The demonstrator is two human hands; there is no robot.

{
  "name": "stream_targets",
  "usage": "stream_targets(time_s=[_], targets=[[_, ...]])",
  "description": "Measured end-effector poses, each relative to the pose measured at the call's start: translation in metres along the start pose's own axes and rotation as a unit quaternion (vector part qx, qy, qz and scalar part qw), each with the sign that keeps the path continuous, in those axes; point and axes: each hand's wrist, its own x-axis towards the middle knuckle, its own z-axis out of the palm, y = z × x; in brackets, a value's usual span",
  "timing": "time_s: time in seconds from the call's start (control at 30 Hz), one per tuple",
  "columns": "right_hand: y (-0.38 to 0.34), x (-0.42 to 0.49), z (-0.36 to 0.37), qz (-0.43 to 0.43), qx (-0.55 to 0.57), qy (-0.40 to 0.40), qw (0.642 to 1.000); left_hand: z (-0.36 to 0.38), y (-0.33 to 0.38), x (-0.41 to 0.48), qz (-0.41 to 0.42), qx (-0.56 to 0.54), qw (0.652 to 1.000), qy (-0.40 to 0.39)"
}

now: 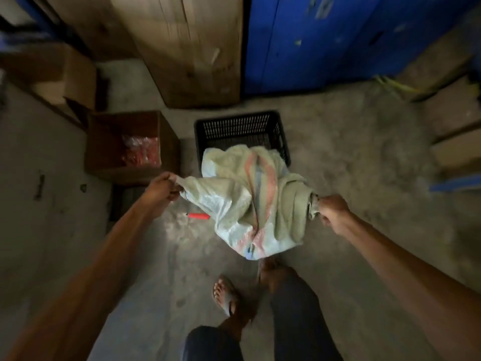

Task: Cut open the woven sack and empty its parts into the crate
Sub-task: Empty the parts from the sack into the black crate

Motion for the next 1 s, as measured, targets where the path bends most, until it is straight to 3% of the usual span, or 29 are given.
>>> stream_targets(time_s=[0.2, 0.33, 0.5, 0.6, 0.67, 0.8, 0.9, 1.0], targets=[[-0.116, 0.005, -0.068, -0.088, 0.075, 0.008, 0.993, 0.026, 0.096, -0.017, 0.032, -0.037, 0.997, 0.052], [-0.189, 0.021, -0.100, -0.125, 0.081, -0.015, 0.989, 0.070, 0.131, -0.006, -0.004, -0.015, 0.992, 0.126], [-0.238, 0.040, -0.123, -0.098, 0.048, -0.051, 0.993, 0.115, 0.133, 0.013, -0.077, -0.041, 0.987, 0.136], [-0.280, 0.046, -0.138, -0.115, 0.068, -0.115, 0.984, 0.120, 0.173, 0.022, -0.056, -0.058, 0.985, 0.151], [-0.318, 0.043, -0.155, -0.165, 0.068, -0.113, 0.977, 0.114, 0.206, 0.020, -0.038, -0.050, 0.984, 0.164], [-0.371, 0.038, -0.179, -0.236, 0.127, -0.086, 0.960, 0.096, 0.254, 0.013, -0.007, -0.279, 0.951, 0.129], [-0.385, 0.025, -0.181, -0.247, 0.065, -0.090, 0.963, 0.101, 0.280, 0.003, -0.003, -0.237, 0.958, 0.161], [-0.403, 0.004, -0.193, -0.301, 0.105, -0.076, 0.945, 0.087, 0.317, -0.008, 0.057, -0.193, 0.954, 0.223]])
